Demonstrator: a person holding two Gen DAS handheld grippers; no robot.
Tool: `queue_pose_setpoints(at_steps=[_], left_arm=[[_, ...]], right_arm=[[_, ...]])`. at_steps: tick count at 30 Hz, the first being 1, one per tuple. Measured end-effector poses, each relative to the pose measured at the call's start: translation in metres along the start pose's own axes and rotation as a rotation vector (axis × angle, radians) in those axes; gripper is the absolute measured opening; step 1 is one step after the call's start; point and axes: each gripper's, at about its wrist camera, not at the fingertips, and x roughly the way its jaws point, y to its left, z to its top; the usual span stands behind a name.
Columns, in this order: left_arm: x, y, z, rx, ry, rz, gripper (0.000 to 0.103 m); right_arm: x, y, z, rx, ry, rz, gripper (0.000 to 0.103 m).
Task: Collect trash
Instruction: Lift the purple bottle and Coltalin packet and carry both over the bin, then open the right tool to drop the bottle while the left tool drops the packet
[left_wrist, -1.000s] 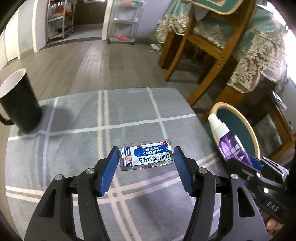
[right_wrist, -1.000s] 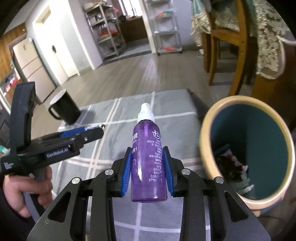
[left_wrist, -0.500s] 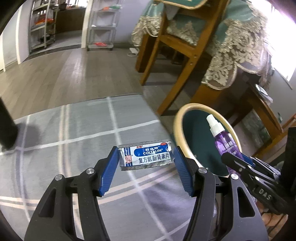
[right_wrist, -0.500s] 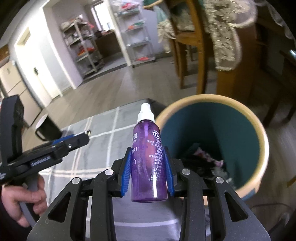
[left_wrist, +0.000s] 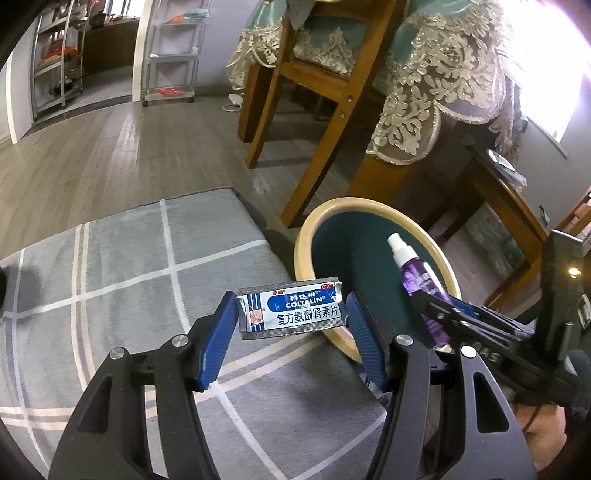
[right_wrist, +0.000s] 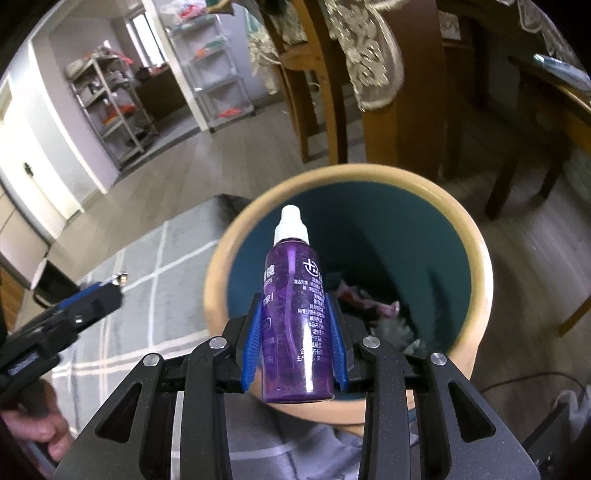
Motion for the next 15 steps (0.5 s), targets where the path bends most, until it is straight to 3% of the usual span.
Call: queue_pose_setpoints(at_steps=[15], left_arm=[[0.008,-0.025,0.007,0.056,-0.016,-0.064,0.060]], right_arm=[[0.028,-0.007,-0.005,0.014,0.107,-0.029,0.034]])
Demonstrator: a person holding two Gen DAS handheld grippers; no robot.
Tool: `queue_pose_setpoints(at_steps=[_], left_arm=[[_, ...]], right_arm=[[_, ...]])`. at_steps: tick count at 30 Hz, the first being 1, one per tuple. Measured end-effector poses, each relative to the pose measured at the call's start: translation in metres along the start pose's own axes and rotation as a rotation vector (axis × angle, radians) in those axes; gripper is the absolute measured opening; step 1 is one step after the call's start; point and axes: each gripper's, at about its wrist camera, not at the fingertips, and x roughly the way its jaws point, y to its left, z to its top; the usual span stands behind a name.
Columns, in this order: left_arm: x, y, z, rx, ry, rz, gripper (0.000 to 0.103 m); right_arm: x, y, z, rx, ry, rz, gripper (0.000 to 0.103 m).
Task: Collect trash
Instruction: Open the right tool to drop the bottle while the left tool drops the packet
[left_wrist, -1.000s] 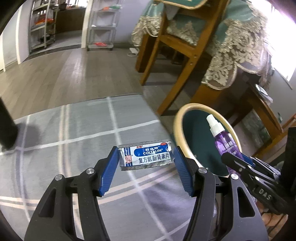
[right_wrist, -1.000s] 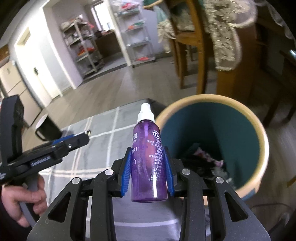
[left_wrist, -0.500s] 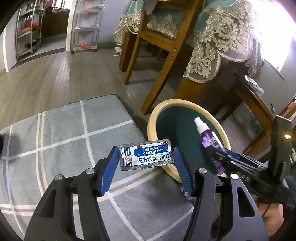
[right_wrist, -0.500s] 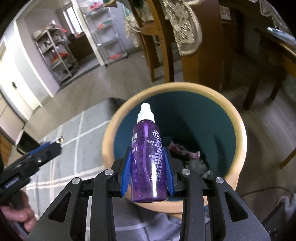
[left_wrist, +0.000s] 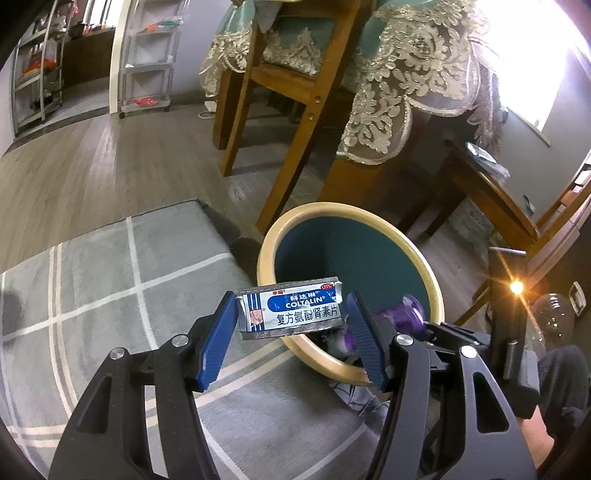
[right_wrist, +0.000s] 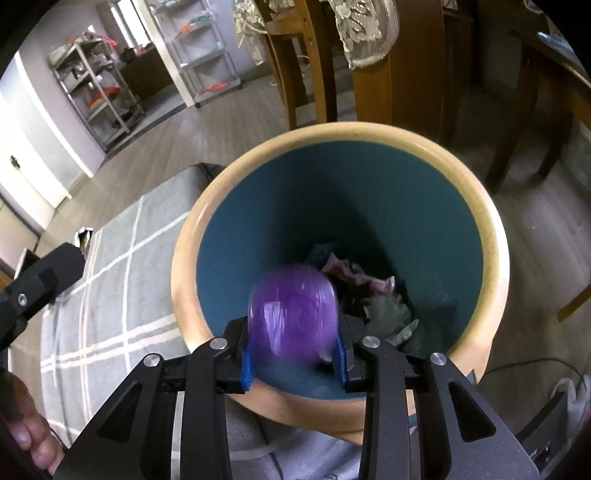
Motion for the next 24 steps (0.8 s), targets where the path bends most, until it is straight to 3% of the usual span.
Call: queue_pose_setpoints(at_steps=[4,12,21,24], left_arm=[[0.002,-0.004,0.003,0.011,-0.003,-0.006,0.060],[0.011,-0.016,0.012,0.029,-0.007,-0.024,0.060],[0.042,-0.053,0.017,0.120,0.035,-0.080,0.060],[0.058,-0.068,0.016,0.172,0.054,-0.089,0.060]], right_arm=[[0.000,0.002,0.003,0.002,0.008,0.006,0.038],[-0.026,-0.012,0.004,0.069,-0.069,-0.017,0.043],[-0.085,-0.054,-0.001,0.267,-0.251,-0.107,0.063],[-0.098,-0.063,-0.004,0.300,-0.286,-0.108,0.064]])
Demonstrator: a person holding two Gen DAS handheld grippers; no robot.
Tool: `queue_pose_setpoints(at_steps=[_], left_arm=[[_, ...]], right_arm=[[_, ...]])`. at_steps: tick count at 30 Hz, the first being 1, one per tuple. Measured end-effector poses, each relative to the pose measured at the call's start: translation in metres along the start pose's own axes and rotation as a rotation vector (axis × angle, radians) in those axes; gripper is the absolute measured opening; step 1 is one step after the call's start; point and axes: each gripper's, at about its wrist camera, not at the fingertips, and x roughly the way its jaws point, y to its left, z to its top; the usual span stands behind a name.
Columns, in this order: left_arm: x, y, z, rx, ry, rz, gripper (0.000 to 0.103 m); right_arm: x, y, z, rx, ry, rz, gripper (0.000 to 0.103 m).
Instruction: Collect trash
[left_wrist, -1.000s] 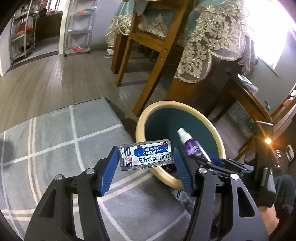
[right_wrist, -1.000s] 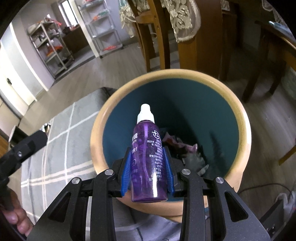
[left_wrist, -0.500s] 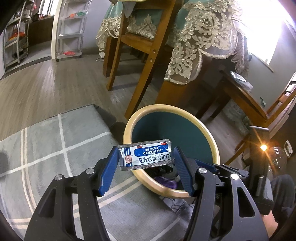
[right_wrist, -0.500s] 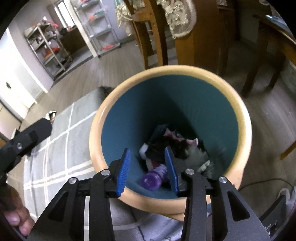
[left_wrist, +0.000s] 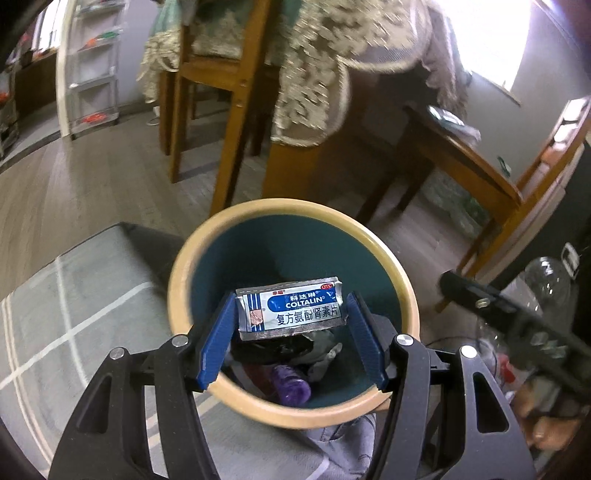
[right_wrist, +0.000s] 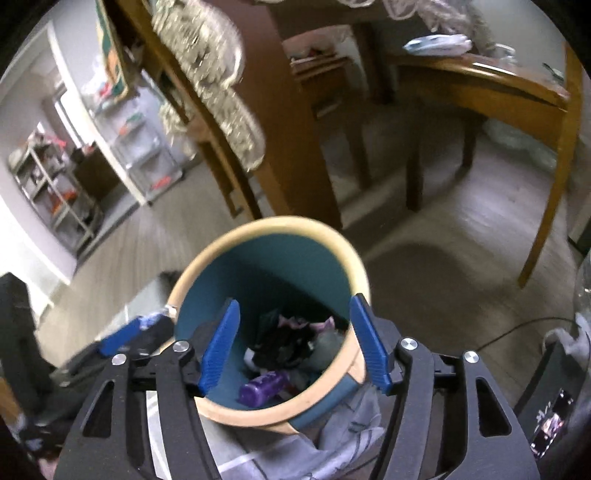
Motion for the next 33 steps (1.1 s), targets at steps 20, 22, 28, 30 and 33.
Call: queue_pose_setpoints(at_steps=[20,22,28,30,33], left_arm=[[-0.007,0.026,-0.006,-0.038,-0.014,0.015,0.088],[-0.017,0.031,-0.008,-0.055,-0.023,0.016,0.089],[-0.059,0.040,-0.016,-0.092,-0.083,0.043,0.094],[-0.069,0.039,-0.019,-0.088,-0.091,0.057,0.095],[-0.089,0.035,-0.026,-0.075,-0.118,0.082,0.097]], right_arm=[[-0.022,0.019,-0.016,-0.093,-0.019,0.026,0.071],[-0.025,0.022,-0.019,-0.116,-0.023,0.029,0.073],[-0.031,0.032,-0.029,-0.169,-0.027,0.047,0.079],[-0.034,0.035,-0.030,-0.183,-0.031,0.054,0.082],[-0.039,0.038,-0.034,-0.206,-0.036,0.065,0.085]])
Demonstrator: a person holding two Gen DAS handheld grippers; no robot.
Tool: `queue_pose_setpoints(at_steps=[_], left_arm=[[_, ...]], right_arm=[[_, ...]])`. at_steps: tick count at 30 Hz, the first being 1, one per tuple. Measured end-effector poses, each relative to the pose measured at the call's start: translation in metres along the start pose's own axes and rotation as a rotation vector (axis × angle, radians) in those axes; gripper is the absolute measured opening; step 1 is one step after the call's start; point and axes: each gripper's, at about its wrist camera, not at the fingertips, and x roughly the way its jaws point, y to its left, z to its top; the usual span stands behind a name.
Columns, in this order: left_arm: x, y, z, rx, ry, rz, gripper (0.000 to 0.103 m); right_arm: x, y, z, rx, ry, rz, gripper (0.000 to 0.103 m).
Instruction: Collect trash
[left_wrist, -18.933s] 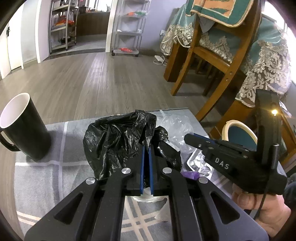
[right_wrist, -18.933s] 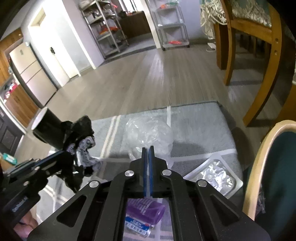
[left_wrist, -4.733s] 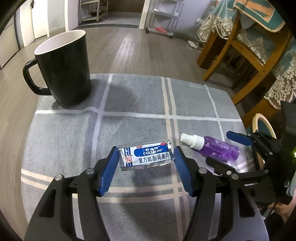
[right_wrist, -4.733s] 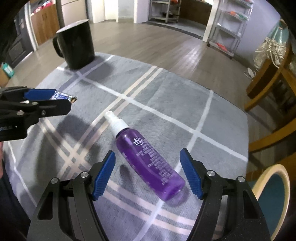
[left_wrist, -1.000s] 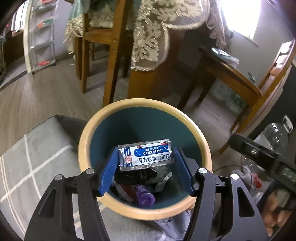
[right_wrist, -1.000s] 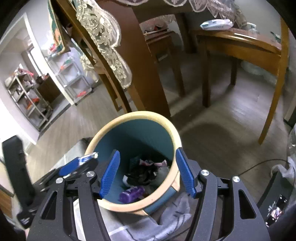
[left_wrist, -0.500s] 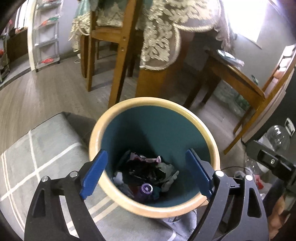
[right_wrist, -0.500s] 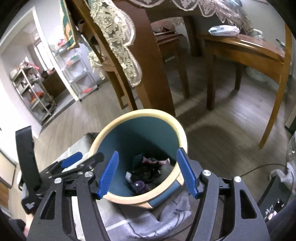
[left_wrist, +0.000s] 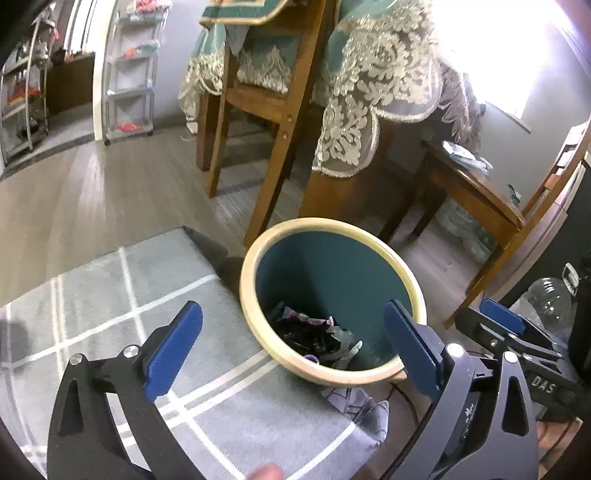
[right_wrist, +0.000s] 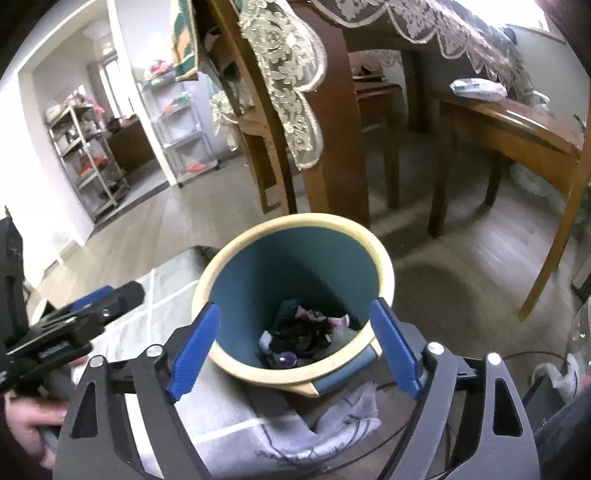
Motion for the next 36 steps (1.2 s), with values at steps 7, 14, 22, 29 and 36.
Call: queue_pose_setpoints(at_steps=[7,14,22,29,36], left_arm=[[-0.029,-0.005,-0.008,0.014,-0.047,0.065,0.097],[-0.054,-0.015,-0.019,0.036,-0.089,0.075,0.097],[-0.064,-0.024,-0.025,0.061,-0.103,0.042,0.097],[-0.063,-0.029,-0.028,0.082,-0.111,0.028,0.097],[-0.060,-0.032,-0.033,0.091,-0.106,0.012,0.097]], right_arm=[[-0.014,0.012,-0.010,-0.060,-0.008,0.013,0.089],[-0.033,0.020,-0.022,-0.101,-0.045,-0.003,0.093],[-0.052,0.020,-0.028,-0.102,-0.088,-0.028,0.095],[-0.050,0.017,-0.028,-0.092,-0.087,-0.034,0.096],[-0.049,0.017,-0.028,-0.097,-0.081,-0.031,0.096]])
